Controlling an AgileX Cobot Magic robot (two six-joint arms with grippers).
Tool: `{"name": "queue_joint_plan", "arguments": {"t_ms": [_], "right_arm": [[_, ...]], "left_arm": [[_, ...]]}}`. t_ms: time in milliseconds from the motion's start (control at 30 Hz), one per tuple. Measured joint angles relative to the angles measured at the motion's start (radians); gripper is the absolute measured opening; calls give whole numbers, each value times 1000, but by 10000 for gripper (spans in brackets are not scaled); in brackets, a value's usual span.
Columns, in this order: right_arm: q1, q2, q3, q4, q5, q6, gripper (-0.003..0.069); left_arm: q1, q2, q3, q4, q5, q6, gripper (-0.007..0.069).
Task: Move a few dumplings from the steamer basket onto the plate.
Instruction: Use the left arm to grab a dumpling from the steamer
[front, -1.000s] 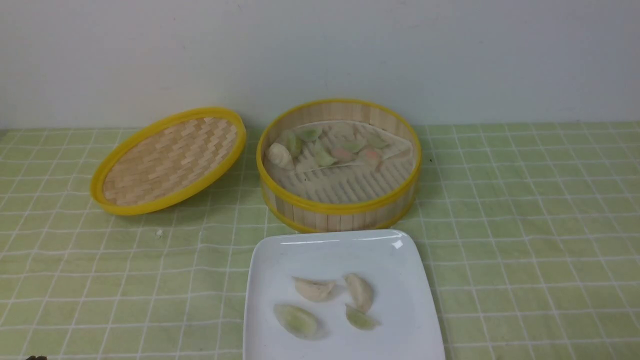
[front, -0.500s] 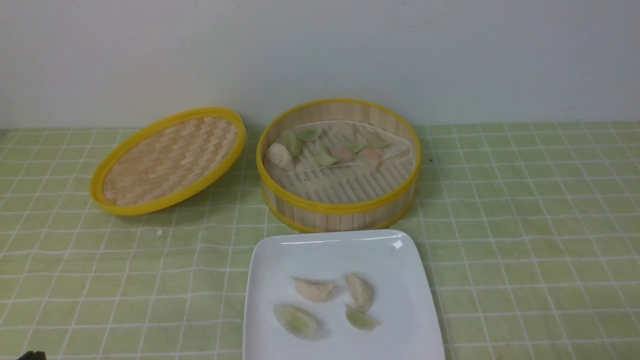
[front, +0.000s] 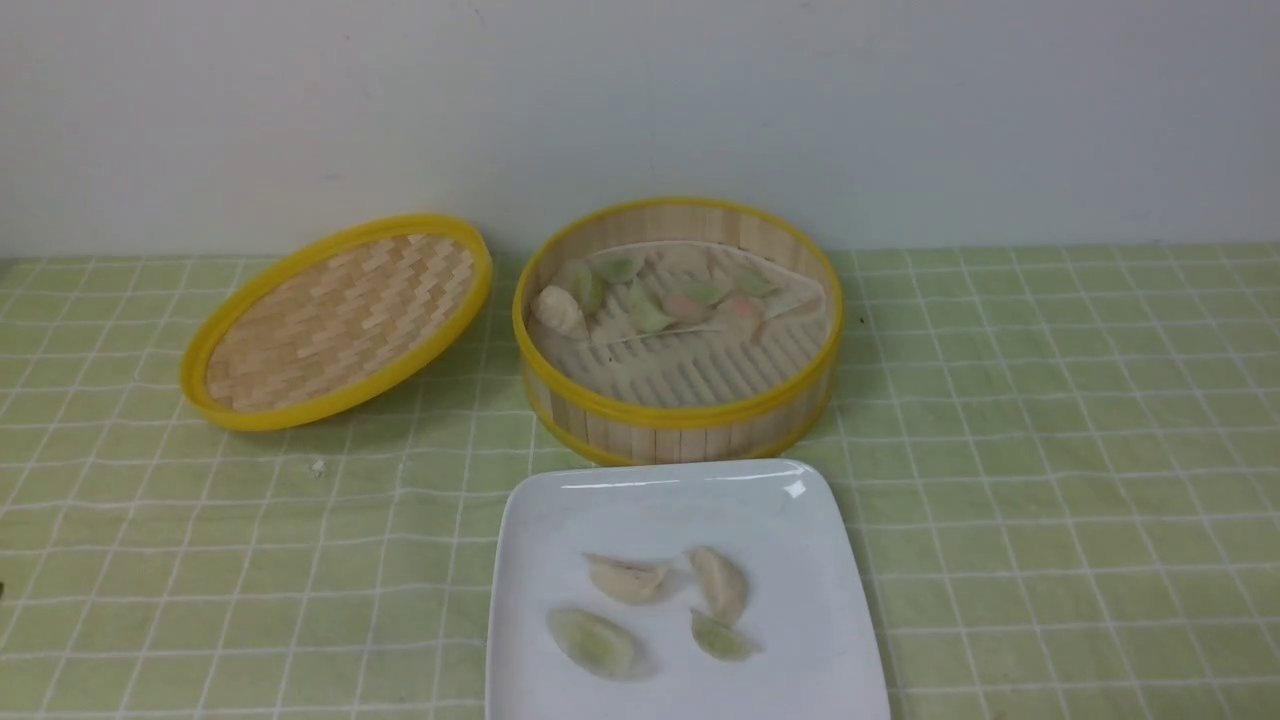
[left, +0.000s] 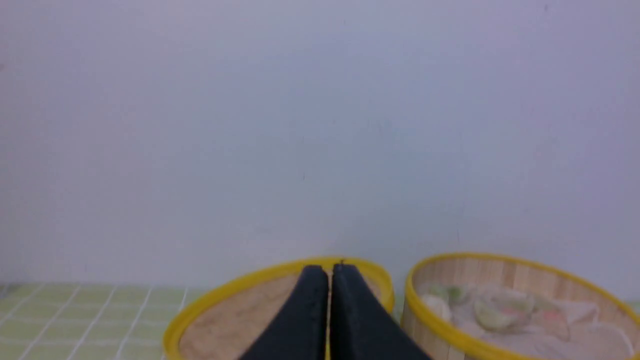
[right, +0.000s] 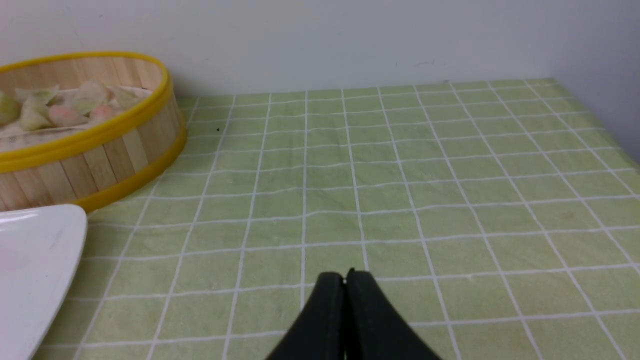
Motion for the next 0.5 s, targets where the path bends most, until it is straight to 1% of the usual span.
{"name": "queue_joint_plan", "arguments": {"t_ms": [67,133,200,267,300,333,400,467,500], "right_arm": [[0,0,1,12,-10,0,-15],[0,0,5,60,-41,9,-15],[0,1,10,148,-97,32,-15],[0,1,10,258,-173,74,-15],[0,1,10,295,-199,87,-15],[0,1,10,377,-253,110,-15],[0,1,10,467,-305,124,-15],[0,1,10,536,-338,124,-15],[0,1,10,562,-348,124,-15]], "left_arm": [[0,0,1,0,-80,-19,-6],[0,0,1,0,-170,-65,-6],[0,0,-11,0,-227,-130,-6],[0,0,-58,-1,-233,-201,-6],[0,0,-72,-2,-230,-213,-6],[0,1,-141,-3,-190,-264,-6],[0,23,-246,-3,-87,-324,-6],[0,86,-383,-3,91,-381,-6],[0,141,-470,-2,217,-400,-6]]}}
